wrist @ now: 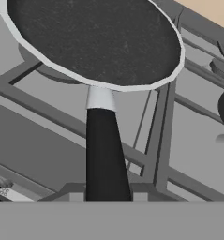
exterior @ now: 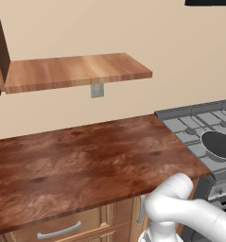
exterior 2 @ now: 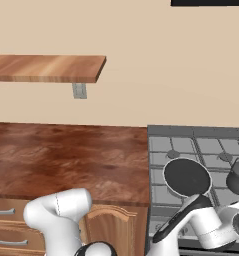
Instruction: Pick the pan from the cabinet and place it on the stove. Then turn on the stove burner for the pan.
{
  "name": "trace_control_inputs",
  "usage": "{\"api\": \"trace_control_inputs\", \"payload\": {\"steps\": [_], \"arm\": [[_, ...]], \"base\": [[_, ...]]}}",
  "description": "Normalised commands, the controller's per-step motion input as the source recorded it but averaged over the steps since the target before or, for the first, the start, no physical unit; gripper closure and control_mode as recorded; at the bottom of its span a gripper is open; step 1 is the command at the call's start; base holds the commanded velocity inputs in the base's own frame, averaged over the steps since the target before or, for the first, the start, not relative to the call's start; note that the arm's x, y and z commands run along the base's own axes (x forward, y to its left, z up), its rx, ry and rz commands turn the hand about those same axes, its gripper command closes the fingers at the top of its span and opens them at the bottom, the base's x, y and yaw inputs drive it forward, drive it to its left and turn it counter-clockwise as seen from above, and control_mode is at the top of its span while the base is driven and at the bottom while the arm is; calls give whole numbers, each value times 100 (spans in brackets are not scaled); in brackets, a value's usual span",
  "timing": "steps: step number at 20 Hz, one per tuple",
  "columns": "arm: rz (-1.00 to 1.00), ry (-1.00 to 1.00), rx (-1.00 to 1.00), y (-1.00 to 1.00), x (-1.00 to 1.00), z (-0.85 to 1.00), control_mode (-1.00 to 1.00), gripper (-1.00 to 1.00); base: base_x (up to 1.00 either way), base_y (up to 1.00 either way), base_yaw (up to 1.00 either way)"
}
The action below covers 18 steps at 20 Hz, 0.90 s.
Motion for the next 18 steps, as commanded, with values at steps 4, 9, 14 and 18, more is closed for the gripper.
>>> {"api": "trace_control_inputs", "payload": {"steps": [4,9,14,18], "arm": [[0,0,0,0,0,-16,-100,100],[0,8,-3,4,0,-35,-100,100],[0,12,-6,19,0,-40,-100,-100],[0,8,-3,9,0,-33,-100,-100]], "base": [[0,0,0],[0,0,0],[0,0,0],[0,0,0]]}}
